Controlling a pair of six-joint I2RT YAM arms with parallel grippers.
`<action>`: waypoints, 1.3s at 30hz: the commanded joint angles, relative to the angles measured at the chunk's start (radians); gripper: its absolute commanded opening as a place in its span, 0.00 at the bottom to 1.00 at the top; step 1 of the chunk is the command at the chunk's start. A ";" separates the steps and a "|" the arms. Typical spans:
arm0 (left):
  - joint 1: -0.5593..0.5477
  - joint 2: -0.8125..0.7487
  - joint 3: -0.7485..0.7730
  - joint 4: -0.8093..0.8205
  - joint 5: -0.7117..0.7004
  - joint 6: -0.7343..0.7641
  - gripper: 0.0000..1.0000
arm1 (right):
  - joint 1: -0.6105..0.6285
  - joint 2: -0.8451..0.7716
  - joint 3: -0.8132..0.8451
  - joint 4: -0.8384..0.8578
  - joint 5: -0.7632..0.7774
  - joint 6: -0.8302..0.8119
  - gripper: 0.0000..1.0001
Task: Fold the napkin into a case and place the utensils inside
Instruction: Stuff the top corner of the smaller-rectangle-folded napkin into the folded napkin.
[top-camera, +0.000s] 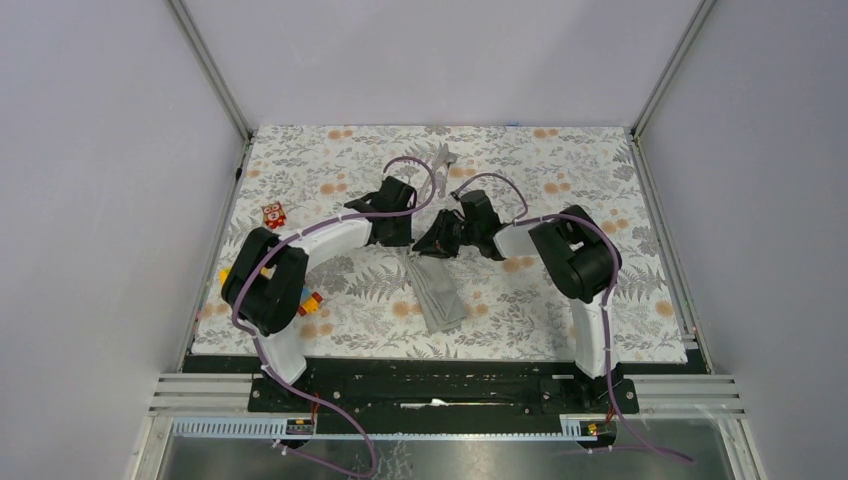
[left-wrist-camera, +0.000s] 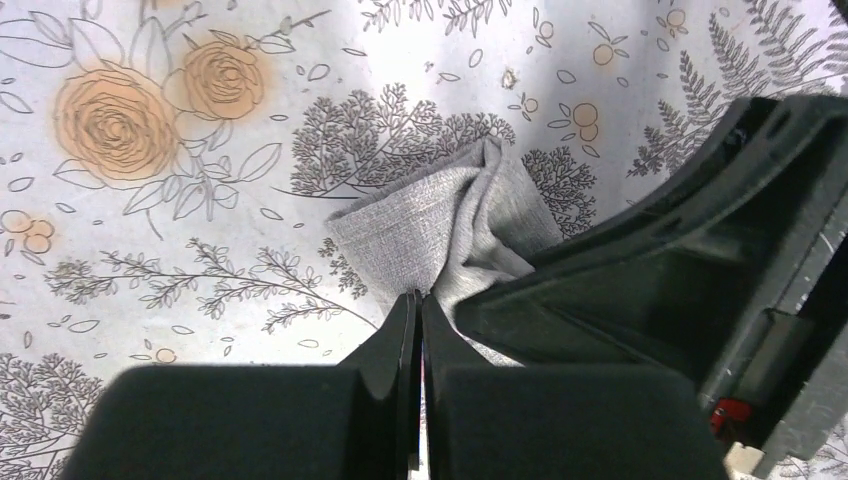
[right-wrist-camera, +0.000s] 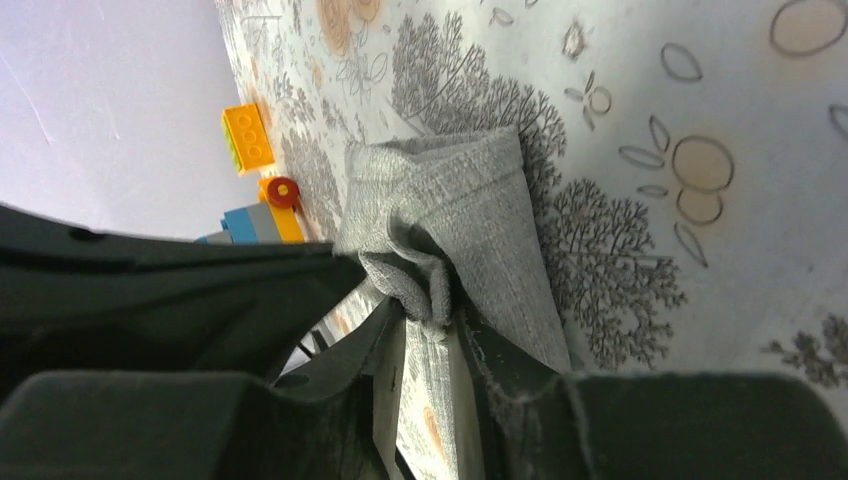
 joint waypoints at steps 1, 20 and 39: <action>0.022 -0.075 -0.022 0.056 0.031 -0.016 0.00 | -0.010 -0.092 -0.032 0.021 -0.060 -0.058 0.30; 0.025 -0.078 -0.038 0.078 0.059 -0.013 0.00 | -0.013 -0.155 0.050 -0.162 -0.004 -0.211 0.49; 0.026 -0.088 -0.045 0.095 0.079 -0.027 0.00 | -0.001 -0.069 0.129 -0.198 0.003 -0.204 0.18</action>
